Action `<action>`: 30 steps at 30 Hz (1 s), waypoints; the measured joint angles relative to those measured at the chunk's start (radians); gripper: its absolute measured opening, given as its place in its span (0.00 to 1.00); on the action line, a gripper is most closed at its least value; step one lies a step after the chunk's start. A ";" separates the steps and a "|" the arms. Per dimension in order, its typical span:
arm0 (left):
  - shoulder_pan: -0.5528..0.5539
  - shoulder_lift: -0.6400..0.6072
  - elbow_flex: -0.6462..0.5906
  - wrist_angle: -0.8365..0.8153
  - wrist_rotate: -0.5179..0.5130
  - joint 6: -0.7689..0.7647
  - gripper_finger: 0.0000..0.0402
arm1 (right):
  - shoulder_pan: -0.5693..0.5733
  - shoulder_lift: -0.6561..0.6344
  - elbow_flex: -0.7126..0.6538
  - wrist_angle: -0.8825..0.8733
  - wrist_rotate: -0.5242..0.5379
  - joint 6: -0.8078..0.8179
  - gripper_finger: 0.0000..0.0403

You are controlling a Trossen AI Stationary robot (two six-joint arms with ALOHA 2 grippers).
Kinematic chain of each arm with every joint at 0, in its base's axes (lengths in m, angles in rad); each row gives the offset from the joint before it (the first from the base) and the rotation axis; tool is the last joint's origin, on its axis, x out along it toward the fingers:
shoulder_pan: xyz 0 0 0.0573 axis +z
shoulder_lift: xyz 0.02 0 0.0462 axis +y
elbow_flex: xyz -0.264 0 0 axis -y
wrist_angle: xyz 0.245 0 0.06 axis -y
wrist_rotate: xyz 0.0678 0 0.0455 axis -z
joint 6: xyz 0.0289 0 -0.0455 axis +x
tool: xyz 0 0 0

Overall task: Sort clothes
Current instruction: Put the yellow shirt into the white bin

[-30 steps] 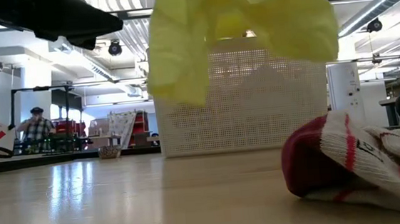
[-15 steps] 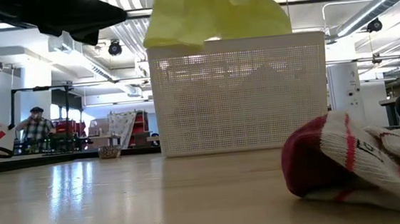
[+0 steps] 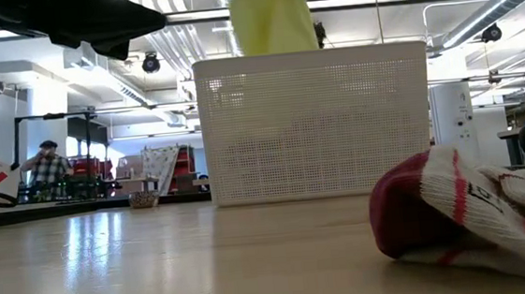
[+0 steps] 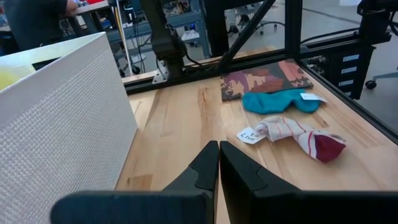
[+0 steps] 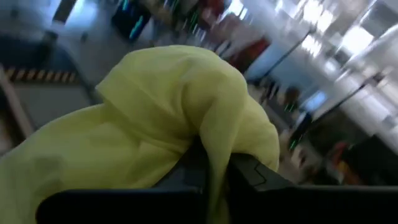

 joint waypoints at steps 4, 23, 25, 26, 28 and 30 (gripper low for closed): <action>0.000 -0.001 0.000 0.000 0.000 0.000 0.00 | -0.067 -0.015 -0.024 -0.329 -0.124 0.282 0.02; 0.000 -0.006 0.000 0.005 0.000 -0.001 0.00 | -0.228 -0.013 -0.680 -0.038 -0.683 0.507 0.02; 0.000 -0.006 0.000 0.005 0.000 -0.001 0.00 | -0.236 -0.012 -0.724 0.007 -0.701 0.510 0.02; 0.000 -0.006 0.000 0.005 -0.001 -0.001 0.00 | -0.238 -0.012 -0.744 0.028 -0.710 0.510 0.02; 0.000 -0.006 0.000 0.006 -0.001 -0.001 0.00 | -0.242 -0.010 -0.782 0.074 -0.724 0.515 0.02; 0.000 -0.006 0.000 0.009 -0.001 -0.001 0.00 | -0.249 -0.002 -0.803 0.086 -0.729 0.528 0.02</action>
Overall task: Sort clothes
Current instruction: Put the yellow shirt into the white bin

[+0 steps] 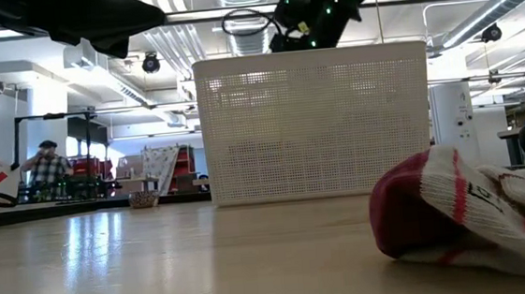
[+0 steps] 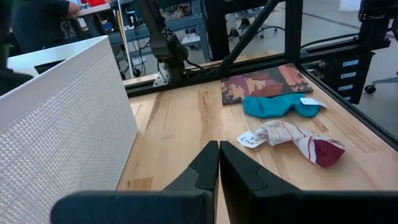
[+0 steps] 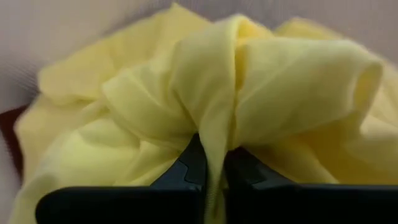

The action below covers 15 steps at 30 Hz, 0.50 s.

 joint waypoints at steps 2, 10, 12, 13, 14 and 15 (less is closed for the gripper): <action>0.000 0.000 0.000 0.000 0.000 0.000 0.00 | -0.007 0.017 -0.010 0.005 -0.002 0.011 0.02; 0.000 0.000 0.000 0.000 -0.001 0.000 0.00 | -0.016 0.124 -0.008 0.015 -0.099 0.023 0.10; 0.000 0.000 0.000 -0.001 -0.001 0.000 0.00 | -0.015 0.148 0.001 0.015 -0.108 0.025 0.14; 0.000 0.000 0.000 -0.001 -0.001 0.000 0.00 | -0.015 0.160 0.008 0.015 -0.117 0.032 0.16; 0.000 0.000 -0.001 0.000 -0.001 0.000 0.00 | -0.015 0.171 0.016 0.013 -0.122 0.040 0.17; 0.000 0.000 -0.001 -0.001 -0.001 0.000 0.00 | -0.016 0.179 0.024 0.012 -0.124 0.045 0.19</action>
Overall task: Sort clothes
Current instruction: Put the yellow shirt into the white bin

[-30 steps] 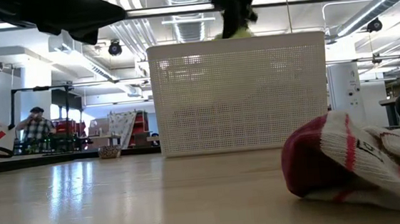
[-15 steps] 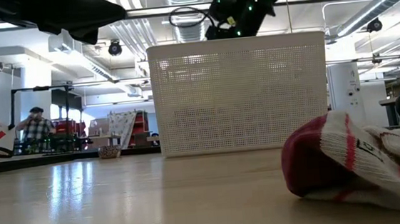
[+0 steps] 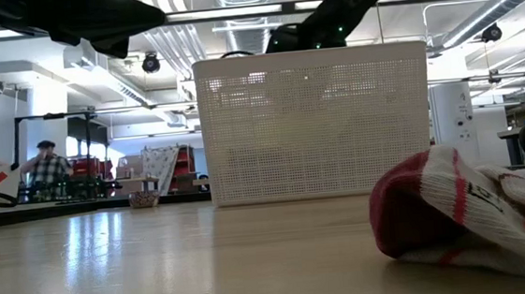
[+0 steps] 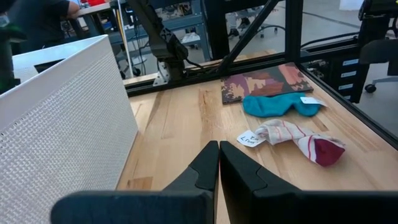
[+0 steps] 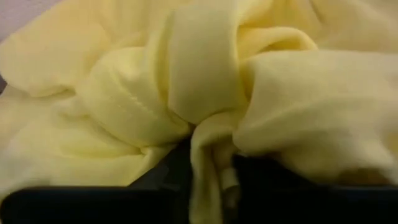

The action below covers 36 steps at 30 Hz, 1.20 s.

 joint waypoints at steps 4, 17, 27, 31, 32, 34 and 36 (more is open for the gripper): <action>0.000 0.000 0.000 0.000 0.000 -0.002 0.00 | 0.001 0.017 0.043 -0.018 0.001 0.004 0.23; 0.000 0.000 0.000 -0.003 0.000 -0.009 0.00 | 0.041 -0.054 0.348 -0.209 0.007 -0.029 0.56; 0.000 0.000 0.000 -0.013 0.000 -0.025 0.00 | 0.051 -0.059 0.509 -0.415 0.133 -0.110 0.62; -0.004 0.000 0.000 -0.019 0.000 -0.027 0.00 | 0.039 -0.059 0.462 -0.467 0.213 -0.155 0.47; -0.004 0.000 0.000 -0.018 0.000 -0.027 0.00 | 0.036 -0.059 0.442 -0.465 0.203 -0.158 0.42; -0.004 0.000 0.000 -0.018 0.000 -0.027 0.00 | 0.031 -0.059 0.394 -0.458 0.190 -0.176 0.31; -0.004 -0.008 0.000 -0.022 0.000 -0.027 0.00 | 0.024 -0.059 0.338 -0.434 0.188 -0.188 0.19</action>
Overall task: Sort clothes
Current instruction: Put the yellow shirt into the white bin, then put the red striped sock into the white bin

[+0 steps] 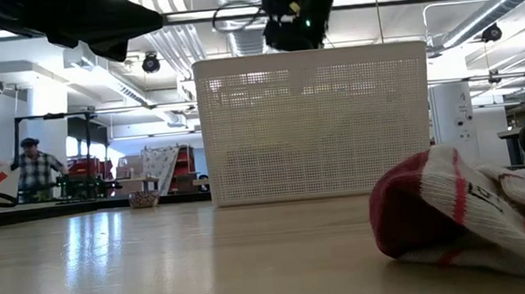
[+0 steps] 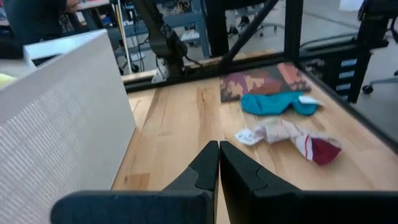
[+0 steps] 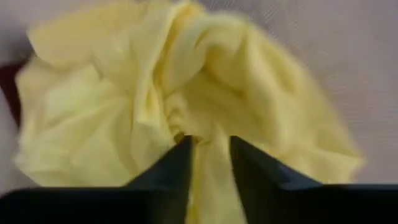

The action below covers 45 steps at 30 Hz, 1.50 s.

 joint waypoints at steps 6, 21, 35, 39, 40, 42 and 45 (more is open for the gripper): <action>0.000 -0.049 -0.002 -0.039 0.001 0.016 0.00 | -0.037 0.001 -0.210 0.214 -0.022 0.003 0.03; 0.048 -0.340 -0.168 0.010 0.143 0.012 0.00 | -0.109 0.020 -0.381 0.421 -0.155 0.039 0.00; 0.097 -0.585 -0.370 0.123 0.270 -0.006 0.00 | -0.076 -0.028 -0.037 0.214 -0.152 0.043 0.04; 0.097 -0.592 -0.372 0.112 0.264 -0.004 0.00 | -0.036 -0.033 0.125 0.100 -0.152 0.013 0.11; 0.097 -0.591 -0.372 0.103 0.264 -0.006 0.00 | -0.018 -0.033 0.161 0.064 -0.150 -0.007 0.13; 0.097 -0.590 -0.372 0.080 0.264 -0.015 0.00 | 0.028 -0.040 0.222 0.018 -0.148 -0.049 0.18; 0.097 -0.584 -0.372 0.067 0.264 -0.028 0.00 | 0.123 -0.067 0.275 -0.019 -0.128 -0.084 0.25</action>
